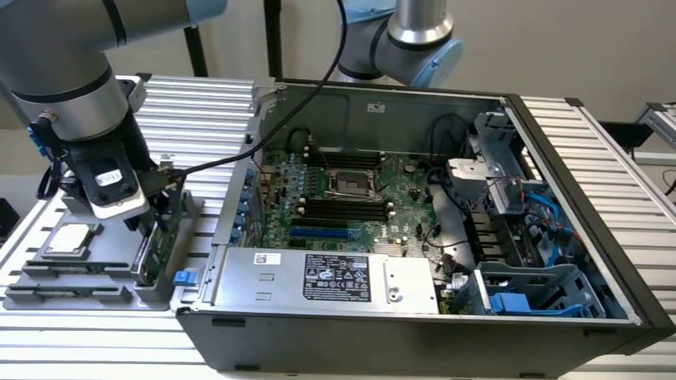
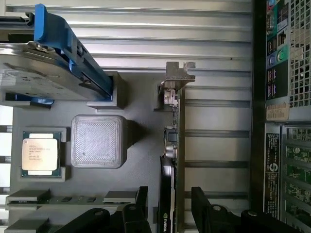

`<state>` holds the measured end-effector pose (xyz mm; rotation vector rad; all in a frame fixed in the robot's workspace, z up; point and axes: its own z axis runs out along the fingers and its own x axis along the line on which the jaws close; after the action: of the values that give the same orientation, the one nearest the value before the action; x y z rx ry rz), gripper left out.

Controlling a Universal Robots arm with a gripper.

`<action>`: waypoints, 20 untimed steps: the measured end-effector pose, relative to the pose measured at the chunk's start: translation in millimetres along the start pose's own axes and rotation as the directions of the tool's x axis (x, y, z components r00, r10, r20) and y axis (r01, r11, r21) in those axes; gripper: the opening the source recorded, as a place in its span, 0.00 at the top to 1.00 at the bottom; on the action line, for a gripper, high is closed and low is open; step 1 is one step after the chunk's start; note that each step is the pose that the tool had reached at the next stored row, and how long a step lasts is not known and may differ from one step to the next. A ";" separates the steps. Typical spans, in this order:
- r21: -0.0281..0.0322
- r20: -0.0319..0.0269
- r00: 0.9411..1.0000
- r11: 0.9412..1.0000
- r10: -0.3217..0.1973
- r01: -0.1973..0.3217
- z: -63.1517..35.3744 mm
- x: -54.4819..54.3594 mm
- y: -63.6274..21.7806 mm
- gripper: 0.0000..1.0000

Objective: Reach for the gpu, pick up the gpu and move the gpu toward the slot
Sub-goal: 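Pick up the gpu and move the gpu toward the slot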

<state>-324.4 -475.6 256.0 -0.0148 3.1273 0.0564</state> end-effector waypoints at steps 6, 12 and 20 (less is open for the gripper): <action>0.000 0.000 1.000 1.000 0.004 -0.004 11.1 0.1 3.2 0.52; 0.000 -0.002 1.000 1.000 0.005 -0.005 16.9 0.3 3.2 0.52; 0.000 -0.014 1.000 1.000 0.011 -0.011 15.9 0.2 3.3 0.52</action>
<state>-324.4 -471.8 240.3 0.0021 3.1414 0.0565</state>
